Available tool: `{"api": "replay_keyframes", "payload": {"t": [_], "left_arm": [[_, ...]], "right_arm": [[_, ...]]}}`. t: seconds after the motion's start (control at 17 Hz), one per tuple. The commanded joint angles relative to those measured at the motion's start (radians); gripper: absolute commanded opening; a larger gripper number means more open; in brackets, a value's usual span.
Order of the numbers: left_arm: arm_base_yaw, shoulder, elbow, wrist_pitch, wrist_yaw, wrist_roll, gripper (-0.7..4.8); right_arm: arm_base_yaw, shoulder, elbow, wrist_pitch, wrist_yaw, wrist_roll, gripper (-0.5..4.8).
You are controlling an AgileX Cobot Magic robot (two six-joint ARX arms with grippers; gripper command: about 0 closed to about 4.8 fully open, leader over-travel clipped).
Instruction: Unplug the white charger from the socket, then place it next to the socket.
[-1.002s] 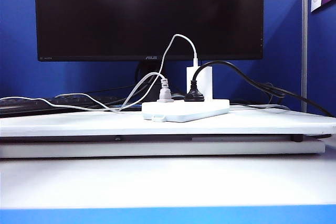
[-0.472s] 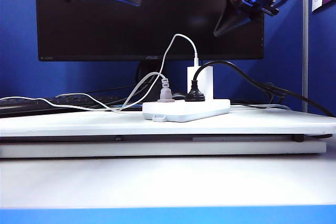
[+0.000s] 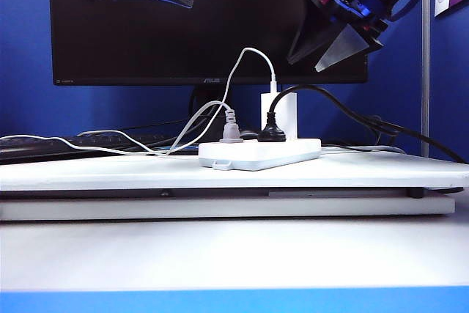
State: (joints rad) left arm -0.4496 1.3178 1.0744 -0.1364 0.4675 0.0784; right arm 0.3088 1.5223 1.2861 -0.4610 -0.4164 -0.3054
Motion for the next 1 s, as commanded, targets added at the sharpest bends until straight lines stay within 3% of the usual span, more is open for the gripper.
{"api": "replay_keyframes", "payload": {"t": [0.06, 0.24, 1.0], "left_arm": [[-0.003, -0.003, 0.002, -0.012, 0.005, 0.004, -0.05], [-0.003, -0.003, 0.002, -0.027, 0.008, 0.004, -0.05], [-0.003, -0.003, 0.002, -0.050, 0.026, 0.026, -0.05]], "right_arm": [[0.000, -0.001, 0.007, 0.032, -0.010, -0.003, 3.57], [0.000, 0.006, 0.008, 0.039, -0.009, -0.003, 3.37], [0.040, 0.174, 0.171, -0.059, -0.026, -0.074, 3.37]]}}
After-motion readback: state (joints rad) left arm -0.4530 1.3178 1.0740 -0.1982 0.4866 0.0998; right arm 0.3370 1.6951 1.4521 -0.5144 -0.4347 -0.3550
